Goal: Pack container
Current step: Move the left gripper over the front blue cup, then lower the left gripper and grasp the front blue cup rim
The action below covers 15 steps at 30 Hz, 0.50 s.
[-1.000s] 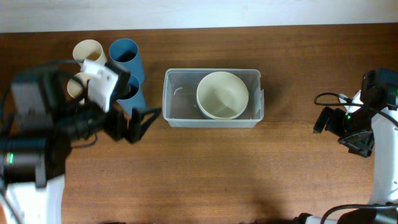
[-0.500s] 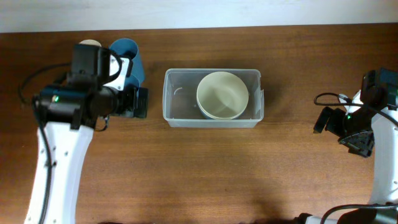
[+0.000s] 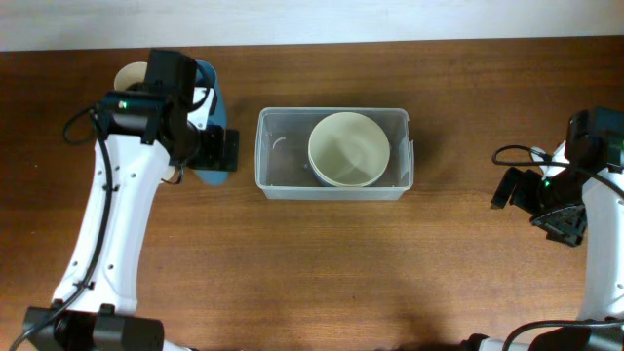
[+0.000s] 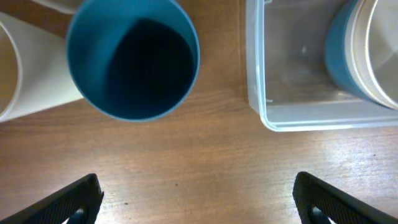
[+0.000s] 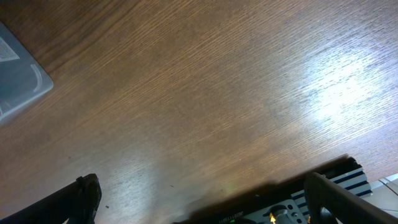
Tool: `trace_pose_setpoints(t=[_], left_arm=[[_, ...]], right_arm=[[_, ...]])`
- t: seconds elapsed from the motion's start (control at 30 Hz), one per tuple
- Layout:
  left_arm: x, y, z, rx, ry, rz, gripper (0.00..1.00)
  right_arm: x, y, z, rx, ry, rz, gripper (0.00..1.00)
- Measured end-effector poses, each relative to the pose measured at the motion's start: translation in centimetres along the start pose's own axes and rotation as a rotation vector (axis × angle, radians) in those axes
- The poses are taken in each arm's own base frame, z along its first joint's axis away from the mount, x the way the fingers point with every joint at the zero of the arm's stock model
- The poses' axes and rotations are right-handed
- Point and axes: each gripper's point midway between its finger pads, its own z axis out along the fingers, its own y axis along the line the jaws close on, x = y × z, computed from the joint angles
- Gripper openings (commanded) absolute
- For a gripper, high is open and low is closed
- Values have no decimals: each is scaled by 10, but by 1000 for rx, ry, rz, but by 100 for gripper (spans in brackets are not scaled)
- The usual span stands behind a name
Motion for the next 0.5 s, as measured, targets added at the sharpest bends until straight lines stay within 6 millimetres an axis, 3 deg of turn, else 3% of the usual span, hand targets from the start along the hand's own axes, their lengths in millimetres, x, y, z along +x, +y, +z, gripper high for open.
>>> trace_pose_setpoints(t=[0.17, 0.27, 0.5], left_arm=[[-17, -2, -15, 6, -14, 24, 100], [-18, -2, -16, 7, 27, 39, 100], [-24, -2, 17, 5, 97, 46, 100]], right_arm=[[0, 0, 0, 0, -1, 0, 99], [0, 0, 0, 0, 0, 0, 99], [0, 0, 0, 0, 0, 0, 99]])
